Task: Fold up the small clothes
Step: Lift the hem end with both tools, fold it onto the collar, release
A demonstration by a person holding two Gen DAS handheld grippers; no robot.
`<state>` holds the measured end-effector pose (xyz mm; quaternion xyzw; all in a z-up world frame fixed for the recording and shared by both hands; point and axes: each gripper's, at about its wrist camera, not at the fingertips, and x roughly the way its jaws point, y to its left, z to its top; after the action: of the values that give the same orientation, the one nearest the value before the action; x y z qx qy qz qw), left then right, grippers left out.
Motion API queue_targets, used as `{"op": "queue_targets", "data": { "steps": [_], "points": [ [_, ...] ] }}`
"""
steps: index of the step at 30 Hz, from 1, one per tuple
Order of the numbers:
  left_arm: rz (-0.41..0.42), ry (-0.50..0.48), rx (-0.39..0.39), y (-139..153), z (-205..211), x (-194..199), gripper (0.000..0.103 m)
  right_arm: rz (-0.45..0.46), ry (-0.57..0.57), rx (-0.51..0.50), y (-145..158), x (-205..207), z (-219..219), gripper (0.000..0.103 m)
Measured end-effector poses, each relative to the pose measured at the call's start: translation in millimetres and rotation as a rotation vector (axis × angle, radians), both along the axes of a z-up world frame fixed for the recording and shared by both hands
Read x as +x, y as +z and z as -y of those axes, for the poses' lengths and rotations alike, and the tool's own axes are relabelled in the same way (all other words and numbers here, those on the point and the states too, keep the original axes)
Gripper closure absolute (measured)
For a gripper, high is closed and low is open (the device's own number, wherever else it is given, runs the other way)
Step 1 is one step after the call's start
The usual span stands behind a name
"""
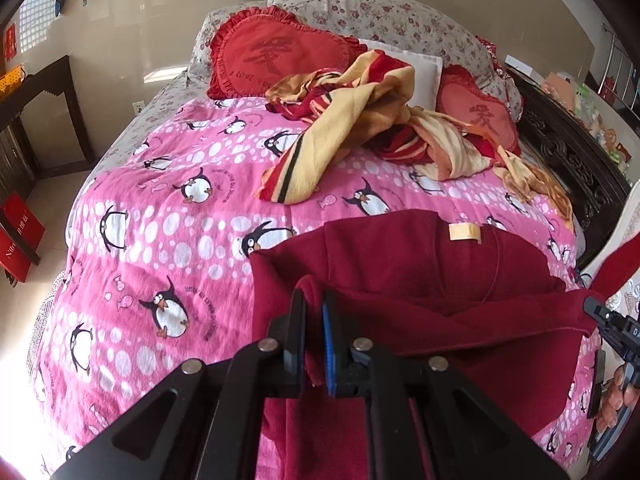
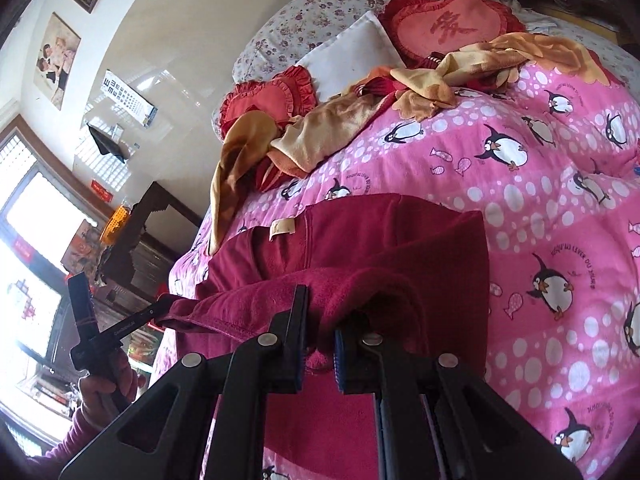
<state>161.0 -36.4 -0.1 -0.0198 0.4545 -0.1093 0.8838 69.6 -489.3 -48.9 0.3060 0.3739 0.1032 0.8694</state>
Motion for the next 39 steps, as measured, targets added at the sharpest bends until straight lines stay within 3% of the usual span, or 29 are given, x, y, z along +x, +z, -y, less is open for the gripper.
{"op": "queue_targets", "data": {
  "steps": [6, 10, 11, 13, 15, 19, 22, 26, 33, 36, 39],
  "points": [
    [-0.04, 0.019, 0.012, -24, 10, 26, 0.095, -0.057, -0.035, 0.043, -27, 29, 13, 0.103],
    [-0.065, 0.016, 0.012, -34, 12, 35, 0.087, -0.102, -0.052, 0.125, -42, 41, 23, 0.099],
    [-0.069, 0.016, 0.0, -34, 10, 37, 0.082, -0.11, -0.052, 0.147, -42, 41, 25, 0.097],
    [-0.058, 0.025, -0.016, -29, 3, 37, 0.053, -0.079, -0.053, 0.172, -34, 37, 29, 0.082],
    [-0.049, 0.042, -0.05, -20, -6, 36, 0.043, -0.033, -0.081, 0.166, -22, 27, 36, 0.076],
    [-0.021, 0.063, -0.103, -4, -20, 26, 0.042, 0.036, -0.094, 0.09, 0, 4, 36, 0.077],
    [-0.013, 0.045, -0.082, -3, -18, 15, 0.042, 0.034, -0.015, -0.064, 6, -2, 10, 0.089],
    [-0.031, 0.003, -0.008, -19, 4, 12, 0.042, 0.019, 0.05, -0.218, -2, 11, -22, 0.089],
    [-0.069, 0.075, 0.019, -48, 22, 61, 0.042, 0.025, -0.082, -0.257, -11, 70, -6, 0.089],
    [-0.082, 0.086, 0.025, -59, 26, 74, 0.039, -0.021, -0.094, -0.272, -30, 94, -1, 0.09],
    [-0.062, 0.081, 0.04, -60, 29, 74, 0.036, 0.003, -0.106, -0.289, -40, 101, 1, 0.093]
  ]
}}
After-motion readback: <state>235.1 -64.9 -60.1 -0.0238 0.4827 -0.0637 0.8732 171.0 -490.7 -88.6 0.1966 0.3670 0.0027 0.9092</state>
